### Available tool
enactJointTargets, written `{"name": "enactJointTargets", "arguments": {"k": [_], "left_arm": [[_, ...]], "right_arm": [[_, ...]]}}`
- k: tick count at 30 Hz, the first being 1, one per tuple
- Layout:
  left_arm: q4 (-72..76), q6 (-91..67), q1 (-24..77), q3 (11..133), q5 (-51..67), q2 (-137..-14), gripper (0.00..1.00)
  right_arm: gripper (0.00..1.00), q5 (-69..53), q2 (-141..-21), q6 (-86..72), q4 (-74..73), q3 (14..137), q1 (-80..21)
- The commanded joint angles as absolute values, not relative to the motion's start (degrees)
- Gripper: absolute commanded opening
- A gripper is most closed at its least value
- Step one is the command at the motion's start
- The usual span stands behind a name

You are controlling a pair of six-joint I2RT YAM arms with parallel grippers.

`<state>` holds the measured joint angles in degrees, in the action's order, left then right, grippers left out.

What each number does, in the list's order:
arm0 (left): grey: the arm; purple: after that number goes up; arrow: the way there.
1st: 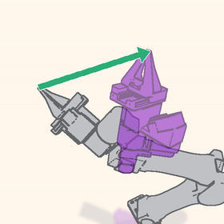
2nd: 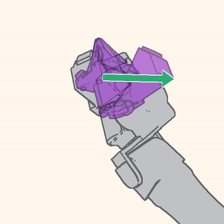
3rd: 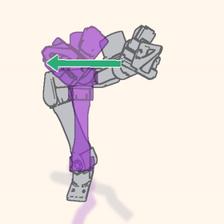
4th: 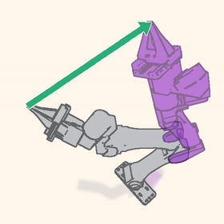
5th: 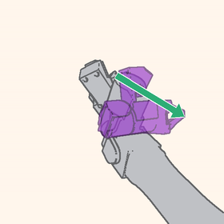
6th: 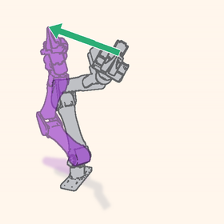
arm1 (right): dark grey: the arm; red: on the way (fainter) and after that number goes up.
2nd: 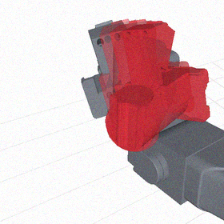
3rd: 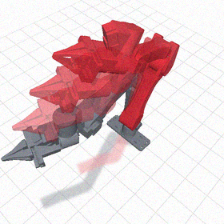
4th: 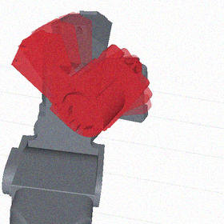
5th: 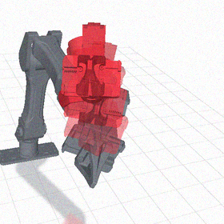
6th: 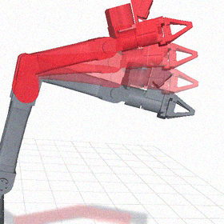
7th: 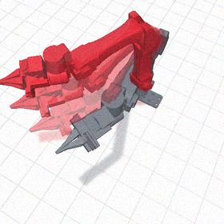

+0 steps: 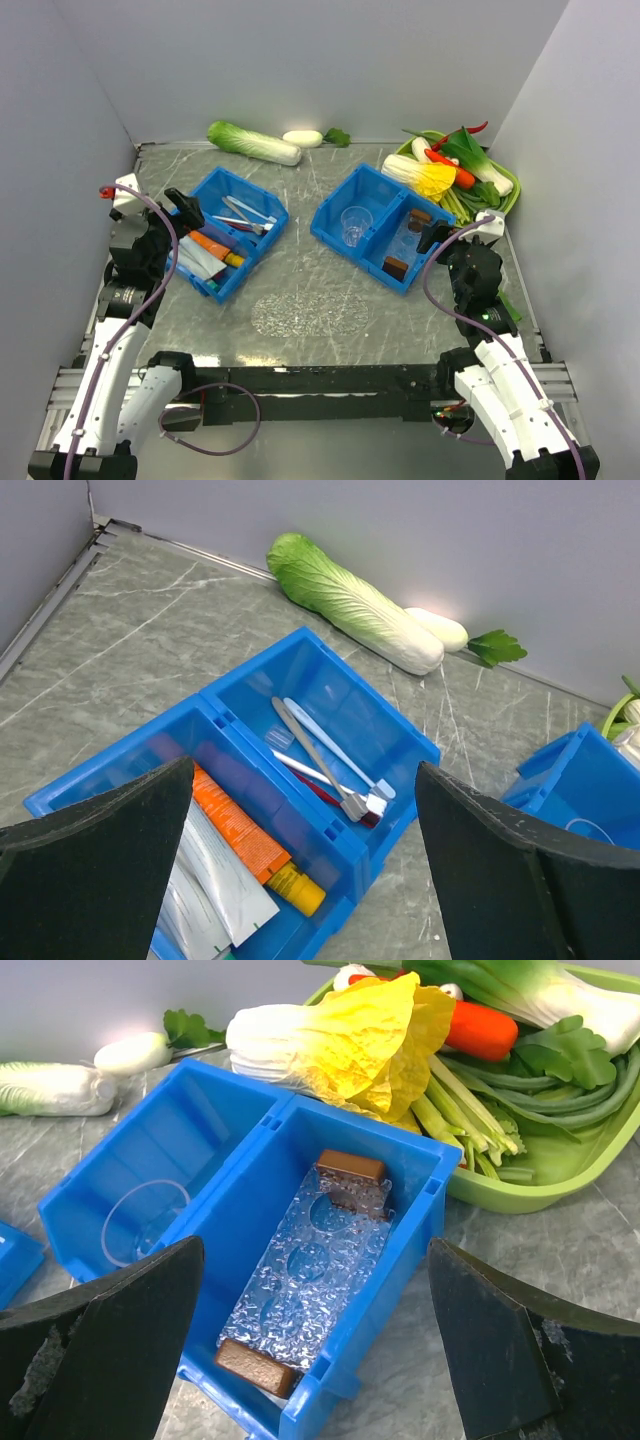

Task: Prepare toiletry sets of a toothbrush and toothpaste on the tray

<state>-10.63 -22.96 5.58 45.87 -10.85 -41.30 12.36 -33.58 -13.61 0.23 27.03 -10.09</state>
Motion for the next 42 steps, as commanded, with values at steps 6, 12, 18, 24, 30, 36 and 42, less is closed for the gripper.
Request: {"name": "enactJointTargets", "arguments": {"k": [6, 12, 18, 24, 30, 36, 42], "left_arm": [[-9.84, -22.24, 5.45, 46.58, -13.62, -41.04, 0.96], [-10.19, -22.85, 5.45, 46.58, -14.06, -40.96, 0.97], [-9.41, -22.24, 5.45, 47.02, -17.83, -42.18, 0.96], [-5.81, -22.41, 5.71, 51.32, -15.66, -45.78, 0.97], [-2.02, -18.91, 16.59, 58.26, -15.28, -55.70, 0.92], [-1.95, -17.83, 22.68, 65.31, -5.23, -67.32, 0.94], [0.97, -22.23, 22.67, 59.59, -0.09, -70.13, 0.94]], "right_arm": [[1.00, 11.95, -34.72, -13.62, 0.53, 30.32, -9.84], [1.00, 11.34, -33.31, -13.62, 0.44, 30.23, -9.84], [0.98, 7.31, -33.84, -11.96, -3.42, 32.95, -9.84], [0.87, 2.99, -38.31, -11.25, -14.03, 42.09, -10.02], [0.76, 2.89, -43.41, -10.02, -20.65, 48.86, -15.28], [0.70, 9.13, -51.14, -8.35, -24.95, 54.22, -27.23], [0.65, 3.18, -61.68, -5.55, -22.68, 58.96, -30.67]]}}
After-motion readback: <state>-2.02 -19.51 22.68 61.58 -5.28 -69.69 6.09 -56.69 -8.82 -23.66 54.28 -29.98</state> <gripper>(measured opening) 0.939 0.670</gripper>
